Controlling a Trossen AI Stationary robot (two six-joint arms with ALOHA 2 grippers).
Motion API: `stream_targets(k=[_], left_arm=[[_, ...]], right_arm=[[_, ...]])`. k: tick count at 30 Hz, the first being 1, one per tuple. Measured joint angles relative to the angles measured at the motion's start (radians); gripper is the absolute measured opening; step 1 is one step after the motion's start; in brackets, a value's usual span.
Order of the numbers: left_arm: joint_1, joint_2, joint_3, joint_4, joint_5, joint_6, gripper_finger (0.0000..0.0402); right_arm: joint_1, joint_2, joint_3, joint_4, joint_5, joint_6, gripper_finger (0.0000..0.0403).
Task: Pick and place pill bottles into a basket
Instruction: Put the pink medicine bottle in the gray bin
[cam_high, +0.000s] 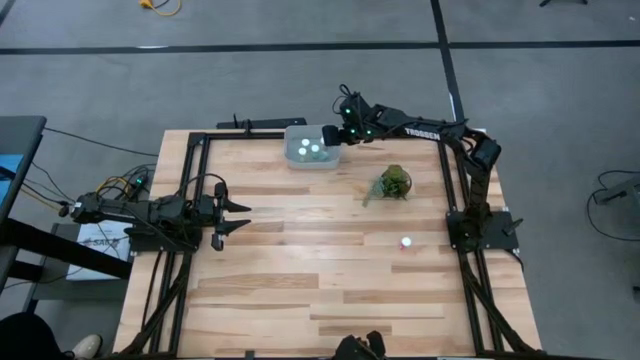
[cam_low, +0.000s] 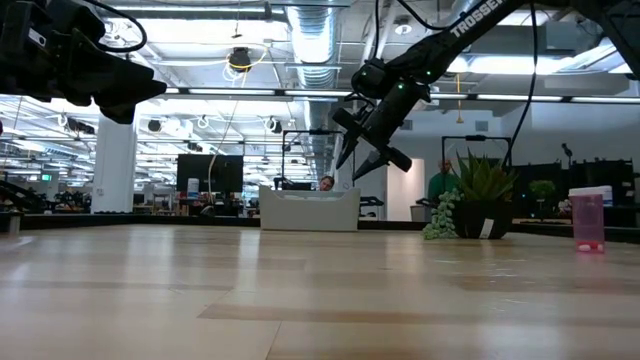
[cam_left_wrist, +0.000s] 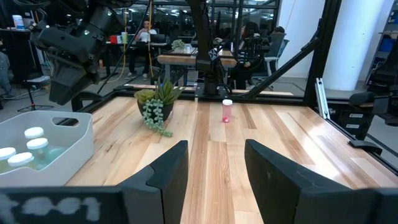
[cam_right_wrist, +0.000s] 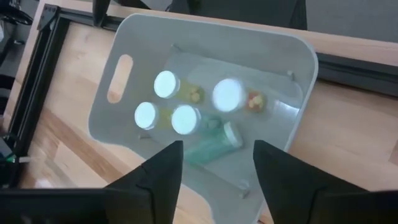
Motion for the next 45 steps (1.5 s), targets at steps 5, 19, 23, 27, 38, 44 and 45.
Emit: stream_targets(k=[5,19,23,27,38,44,45], left_arm=[[0.000,0.000,0.000,0.000,0.000,0.000,0.0146],[0.000,0.000,0.000,0.000,0.000,0.000,0.0146],[0.000,0.000,0.000,0.000,0.000,0.000,0.0146],[0.000,0.000,0.000,0.000,0.000,0.000,0.0146],[0.000,0.000,0.000,0.000,0.000,0.000,0.0146],[0.000,0.000,0.000,0.000,0.000,0.000,0.0146],[0.000,0.000,0.000,0.000,0.000,0.000,0.0146]], right_arm=[[0.012,0.000,0.000,0.002,0.000,-0.005,0.0188],[0.146,-0.076,0.000,-0.010,-0.057,-0.121,0.0150],[0.232,-0.142,0.000,-0.087,-0.057,-0.163,0.0143],[0.341,-0.208,0.001,-0.230,-0.047,-0.190,0.0138],[0.623,-0.348,0.001,-0.621,0.009,-0.105,0.0125],[0.691,-0.363,0.000,-0.922,0.194,-0.040,0.0121],[0.697,-0.363,0.000,-0.960,0.215,-0.028,0.0121]])
